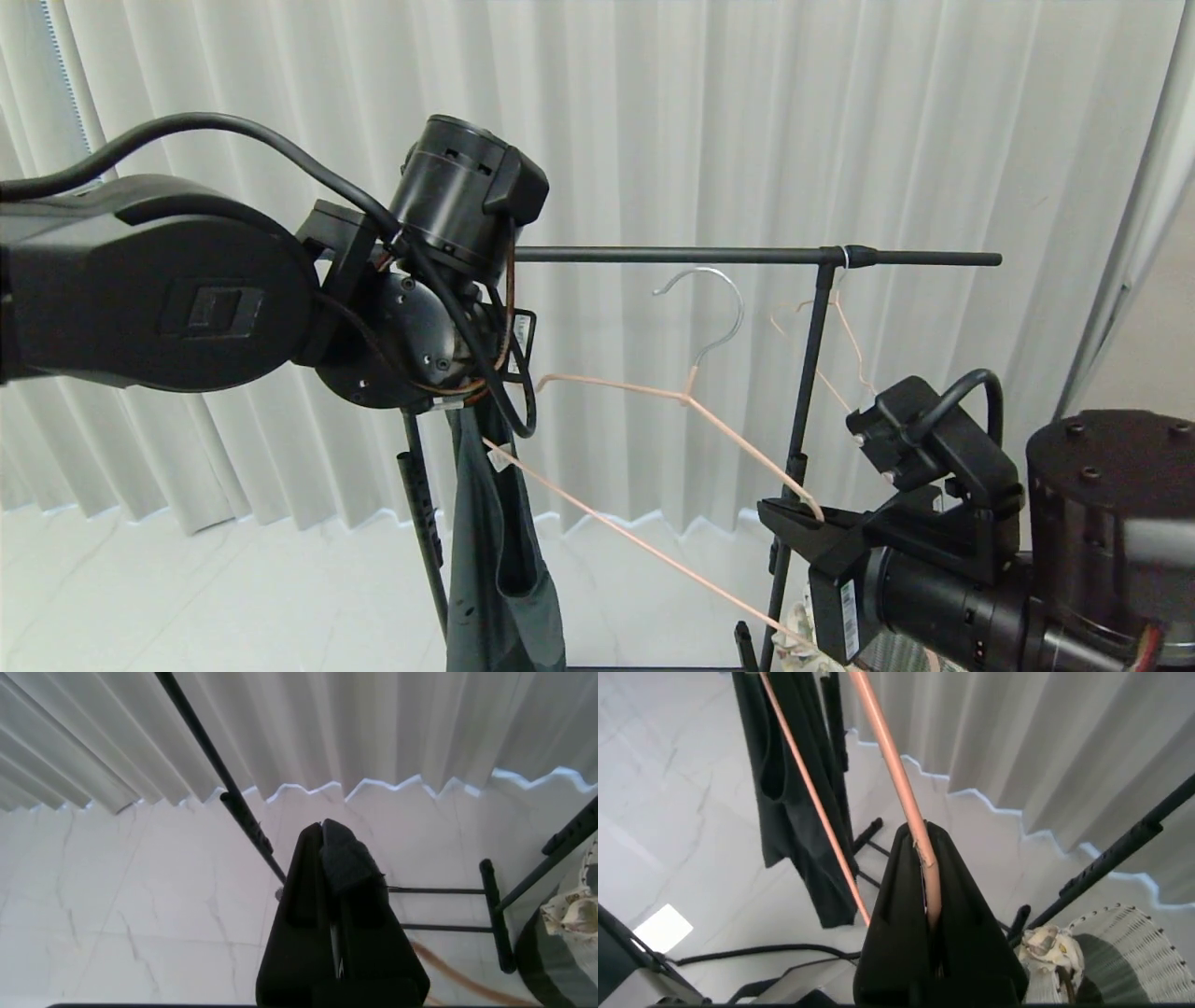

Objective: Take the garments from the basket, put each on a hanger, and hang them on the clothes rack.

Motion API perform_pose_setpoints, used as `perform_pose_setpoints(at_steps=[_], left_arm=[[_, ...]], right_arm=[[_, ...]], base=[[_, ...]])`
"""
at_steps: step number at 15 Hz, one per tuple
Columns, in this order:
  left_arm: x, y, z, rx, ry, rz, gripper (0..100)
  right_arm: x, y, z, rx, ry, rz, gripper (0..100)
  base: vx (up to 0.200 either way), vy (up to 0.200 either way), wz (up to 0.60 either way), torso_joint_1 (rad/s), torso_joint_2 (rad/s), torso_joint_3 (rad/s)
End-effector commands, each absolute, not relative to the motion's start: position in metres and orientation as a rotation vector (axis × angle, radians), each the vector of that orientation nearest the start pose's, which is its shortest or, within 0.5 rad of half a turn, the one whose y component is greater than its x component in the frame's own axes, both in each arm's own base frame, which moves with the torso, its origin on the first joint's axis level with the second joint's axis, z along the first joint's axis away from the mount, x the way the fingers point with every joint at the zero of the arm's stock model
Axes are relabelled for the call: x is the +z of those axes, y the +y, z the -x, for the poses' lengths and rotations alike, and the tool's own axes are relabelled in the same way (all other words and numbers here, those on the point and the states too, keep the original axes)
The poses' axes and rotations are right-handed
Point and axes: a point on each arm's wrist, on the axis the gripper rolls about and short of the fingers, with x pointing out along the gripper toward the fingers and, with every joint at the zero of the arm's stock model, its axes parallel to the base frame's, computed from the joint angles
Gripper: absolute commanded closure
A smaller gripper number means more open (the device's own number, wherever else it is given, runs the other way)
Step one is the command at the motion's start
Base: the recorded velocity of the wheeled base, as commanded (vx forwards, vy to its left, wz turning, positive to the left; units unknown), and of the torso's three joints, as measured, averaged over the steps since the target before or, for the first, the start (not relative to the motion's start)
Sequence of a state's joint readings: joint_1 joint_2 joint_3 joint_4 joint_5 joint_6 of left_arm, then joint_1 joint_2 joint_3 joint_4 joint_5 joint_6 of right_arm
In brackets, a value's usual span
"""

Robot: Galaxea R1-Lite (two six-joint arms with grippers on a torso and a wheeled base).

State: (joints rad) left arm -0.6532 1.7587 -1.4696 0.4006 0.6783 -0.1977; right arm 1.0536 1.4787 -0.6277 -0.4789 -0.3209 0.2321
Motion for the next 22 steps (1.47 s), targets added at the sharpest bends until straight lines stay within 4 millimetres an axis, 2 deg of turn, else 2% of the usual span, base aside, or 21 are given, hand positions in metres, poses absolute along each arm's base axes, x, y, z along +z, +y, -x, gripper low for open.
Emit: perform_pose_setpoints(at_steps=[1, 4, 7, 12, 13, 17, 22], left_arm=[[0.255, -0.183, -0.264, 0.08, 0.535, -0.233, 100], [0.254, -0.181, -0.265, 0.089, 0.54, -0.233, 100], [0.252, -0.181, -0.262, 0.095, 0.565, -0.226, 100], [0.257, -0.197, -0.248, 0.12, 0.623, -0.064, 100], [0.26, -0.201, -0.247, 0.137, 0.635, -0.01, 100], [0.265, -0.203, -0.249, 0.139, 0.625, 0.025, 100], [0.286, -0.21, -0.248, 0.102, 0.568, 0.084, 100]], right_arm=[[0.174, 0.207, -0.123, 0.667, 0.391, 0.044, 100], [0.171, 0.204, -0.138, 0.547, 0.384, 0.056, 100], [0.175, 0.198, -0.143, 0.514, 0.374, 0.043, 100], [0.178, 0.218, -0.154, 0.526, 0.367, 0.035, 100], [0.181, 0.228, -0.159, 0.532, 0.358, 0.028, 100], [0.182, 0.243, -0.152, 0.577, 0.359, 0.021, 100], [0.175, 0.253, -0.144, 0.609, 0.391, 0.009, 100]], base=[[0.0, 0.0, 0.0, 0.0, 0.0, 0.0], [0.0, 0.0, 0.0, 0.0, 0.0, 0.0], [0.0, 0.0, 0.0, 0.0, 0.0, 0.0], [0.0, 0.0, 0.0, 0.0, 0.0, 0.0], [0.0, 0.0, 0.0, 0.0, 0.0, 0.0], [0.0, 0.0, 0.0, 0.0, 0.0, 0.0], [0.0, 0.0, 0.0, 0.0, 0.0, 0.0]])
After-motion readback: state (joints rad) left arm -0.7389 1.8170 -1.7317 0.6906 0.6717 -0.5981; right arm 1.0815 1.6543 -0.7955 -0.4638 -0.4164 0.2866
